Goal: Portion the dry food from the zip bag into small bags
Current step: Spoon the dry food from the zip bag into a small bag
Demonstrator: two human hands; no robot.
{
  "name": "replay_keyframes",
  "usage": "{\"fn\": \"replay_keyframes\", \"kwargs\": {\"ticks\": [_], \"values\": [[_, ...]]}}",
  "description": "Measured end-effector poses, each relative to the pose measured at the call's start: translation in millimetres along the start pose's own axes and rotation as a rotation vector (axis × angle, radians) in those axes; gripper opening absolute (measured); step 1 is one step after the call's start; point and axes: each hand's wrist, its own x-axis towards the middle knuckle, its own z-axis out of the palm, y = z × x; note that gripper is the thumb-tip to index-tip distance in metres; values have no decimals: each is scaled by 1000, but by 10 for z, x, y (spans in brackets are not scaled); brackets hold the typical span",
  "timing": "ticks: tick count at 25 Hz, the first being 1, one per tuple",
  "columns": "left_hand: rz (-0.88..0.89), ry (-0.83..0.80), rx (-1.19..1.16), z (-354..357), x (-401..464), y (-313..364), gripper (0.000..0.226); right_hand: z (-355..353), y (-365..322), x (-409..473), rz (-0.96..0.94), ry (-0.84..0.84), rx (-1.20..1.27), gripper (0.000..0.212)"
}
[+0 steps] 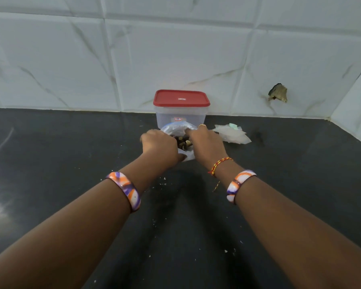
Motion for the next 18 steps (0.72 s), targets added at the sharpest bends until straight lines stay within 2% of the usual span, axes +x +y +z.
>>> {"fn": "replay_keyframes", "kwargs": {"ticks": [2,4,7,11,13,15,18], "values": [[0,-31,88,-167,8,-16,74,-44,140,-6,-26,-71,96,40],[34,25,7,-388,58,17,59,-132,290,-21,1,-149,315,34],[199,202,-414,-713,194,254,25,-316,589,-17,103,-116,610,21],[257,150,-840,-828,479,805,27,-426,1163,76,305,36,619,18],[180,71,-988,-751,724,1116,24,-371,1465,132,423,93,621,18],[18,-24,-1169,-647,970,1359,15,-255,1692,235,511,108,625,24],[-243,-118,-1253,-393,1231,1519,27,10,1821,446,599,74,602,35]]}}
